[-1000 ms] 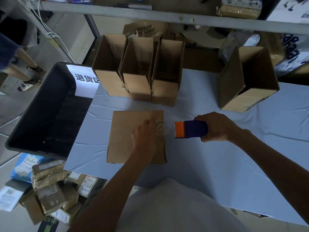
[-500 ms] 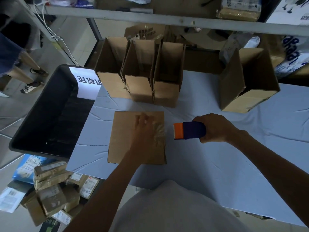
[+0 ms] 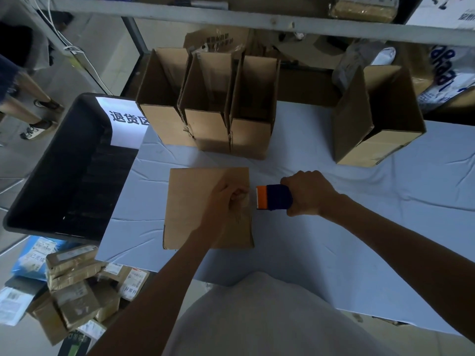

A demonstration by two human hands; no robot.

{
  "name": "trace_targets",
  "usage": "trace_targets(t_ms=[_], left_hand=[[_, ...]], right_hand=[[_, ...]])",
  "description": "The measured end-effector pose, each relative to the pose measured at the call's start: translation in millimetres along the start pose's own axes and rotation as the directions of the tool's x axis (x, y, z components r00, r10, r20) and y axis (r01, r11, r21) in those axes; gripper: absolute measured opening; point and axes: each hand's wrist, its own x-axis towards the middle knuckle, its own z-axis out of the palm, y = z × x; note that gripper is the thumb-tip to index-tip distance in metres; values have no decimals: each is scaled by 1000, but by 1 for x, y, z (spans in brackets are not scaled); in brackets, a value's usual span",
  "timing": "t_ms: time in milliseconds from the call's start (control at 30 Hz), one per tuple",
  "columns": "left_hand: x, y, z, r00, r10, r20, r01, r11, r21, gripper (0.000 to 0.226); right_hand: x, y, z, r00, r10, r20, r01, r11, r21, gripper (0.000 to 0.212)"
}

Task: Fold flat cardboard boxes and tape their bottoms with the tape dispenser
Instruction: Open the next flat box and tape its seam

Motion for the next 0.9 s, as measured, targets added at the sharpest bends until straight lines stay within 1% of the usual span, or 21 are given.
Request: trace_targets(t_ms=[100,133,200,233,300,333,367,400,433,467,500,533,567,600,667,767,800,867,900], left_hand=[[4,-3,2,999,9,-36,-8,999,40,20],[4,-2,3,998,38,-43,-34,995,91,18],[6,0,7,999,22,-26,-21,999,25,17],[7,1,9,999,27,-19,-26,999,45,18],[10,2,12,994,29,-103,-16,992,121,21],[10,3,12,995,0,-102,8,997,78,19],[10,2,13,997,44,-58,-38,994,103,14],[4,4,11,998,50,-33,-49,997,54,14],[3,3,12,996,84,-7,-83,992,98,16],[4,3,12,998,59,-5,-58,995,84,14],[4,7,12,993,120,-13,-118,986,122,11],[5,7,11,992,121,-48,-115,987,110,15],[6,8,11,993,115,-38,-108,984,140,18],[7,8,11,991,134,-15,-128,969,210,20],[7,11,8,983,182,20,-180,942,285,23],[6,10,7,971,232,50,-234,903,359,30],[6,8,7,969,233,77,-245,891,382,28],[5,9,5,966,253,59,-256,885,389,21],[5,9,4,970,235,64,-242,903,354,19]], right_hand=[[5,-17,-9,1000,-2,7,3,989,-146,43],[7,-22,-13,1000,1,9,0,985,-175,42],[11,-32,-20,1000,3,18,1,975,-220,41],[13,-35,-24,1000,2,22,4,971,-237,41],[14,-37,-30,1000,5,22,1,965,-262,43],[14,-37,-31,1000,11,21,-4,963,-268,43],[14,-38,-31,1000,15,18,-9,963,-268,42],[14,-39,-33,1000,19,15,-15,963,-268,42],[15,-40,-33,1000,24,8,-21,963,-267,41],[16,-41,-33,1000,25,-1,-24,962,-273,41],[17,-42,-33,1000,25,-10,-27,959,-281,41],[17,-42,-33,999,31,-8,-32,958,-285,42],[17,-41,-34,999,40,2,-38,959,-282,44],[16,-40,-34,999,47,6,-43,960,-276,46],[14,-37,-35,998,57,8,-53,961,-271,50],[12,-36,-35,998,57,-1,-55,963,-264,54],[13,-38,-35,998,56,-11,-57,962,-266,55],[14,-41,-33,998,58,-20,-62,960,-272,55],[14,-40,-32,998,58,-25,-63,961,-271,54]])
